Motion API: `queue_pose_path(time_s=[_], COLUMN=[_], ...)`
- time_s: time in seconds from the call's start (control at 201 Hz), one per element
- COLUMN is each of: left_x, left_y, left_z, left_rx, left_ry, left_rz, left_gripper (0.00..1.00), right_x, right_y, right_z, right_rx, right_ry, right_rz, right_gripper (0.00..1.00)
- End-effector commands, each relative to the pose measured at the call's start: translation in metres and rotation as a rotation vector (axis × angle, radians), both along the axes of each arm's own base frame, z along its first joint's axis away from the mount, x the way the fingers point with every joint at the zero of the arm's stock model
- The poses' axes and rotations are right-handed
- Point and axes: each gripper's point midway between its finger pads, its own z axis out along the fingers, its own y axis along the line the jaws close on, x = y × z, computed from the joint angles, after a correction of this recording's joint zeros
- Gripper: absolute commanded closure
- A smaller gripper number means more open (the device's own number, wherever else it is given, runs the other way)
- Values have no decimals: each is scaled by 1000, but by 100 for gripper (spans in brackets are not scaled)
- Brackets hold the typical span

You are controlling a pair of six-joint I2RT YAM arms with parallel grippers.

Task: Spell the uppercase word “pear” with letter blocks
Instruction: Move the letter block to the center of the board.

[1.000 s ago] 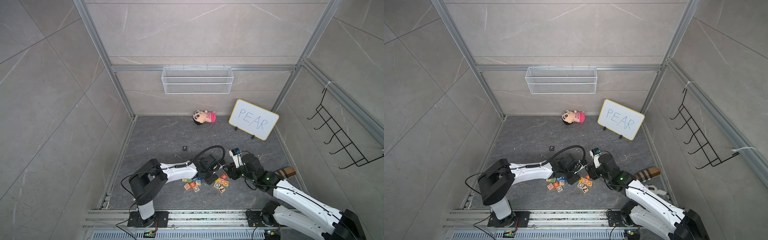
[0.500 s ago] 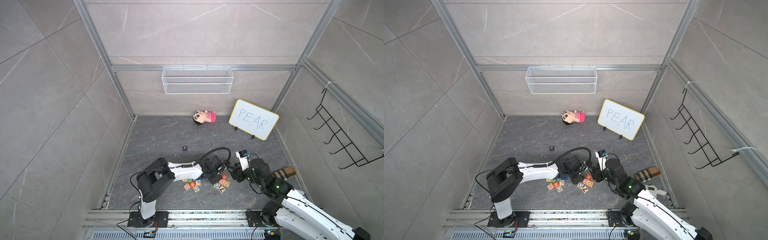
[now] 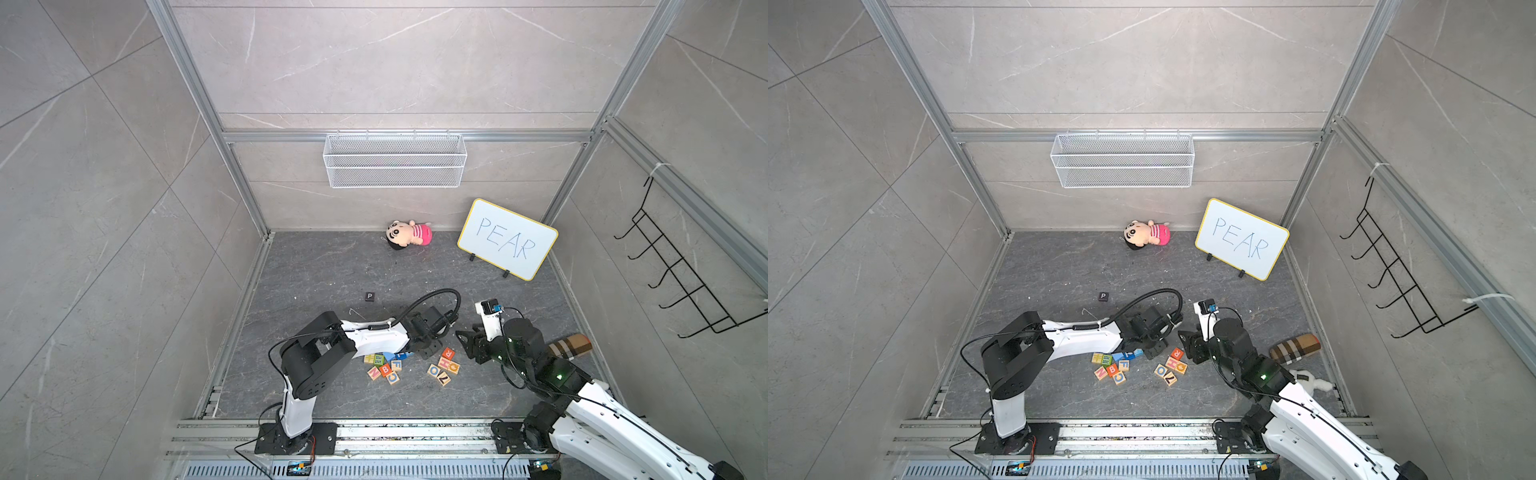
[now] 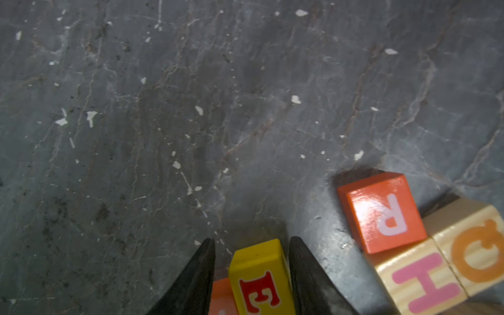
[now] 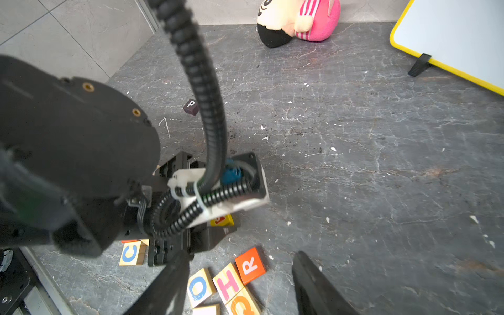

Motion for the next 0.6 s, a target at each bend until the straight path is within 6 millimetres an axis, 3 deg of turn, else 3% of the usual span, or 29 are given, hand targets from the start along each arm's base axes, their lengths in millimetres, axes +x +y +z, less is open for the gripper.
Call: queue_pose_path(time_s=[0.0,0.09,0.125,0.179,0.309,0.408,0.473,0.593], left_x=[26,40,43,44,39,28,9,-5], left_y=[12,19,18,14,14,15,10,20], left_z=[30,31,33,39,57,67,68,50], left_rx=[-89,-128,-141,-155,-166,-159,-162,-84], left_ry=[-6,24,37,33,39,72,111,97], left_rz=[161,246,257,241,212,170,41,-94], left_gripper=[54,53,48,42,41,41,41,41], right_x=[1,1,2,2,2,3,4,5], right_y=[-2,-2,-2,-2,-2,-2,-2,-1], right_z=[0,0,0,-1,-1,0,-1,-2], right_rx=[0,5,5,0,-5,-5,-6,-3], right_ry=[-16,-21,-20,-18,-15,-21,-24,-27], right_rz=[-10,-8,-8,-9,-9,-11,-11,-12], right_gripper=[36,36,36,36,35,35,35,35])
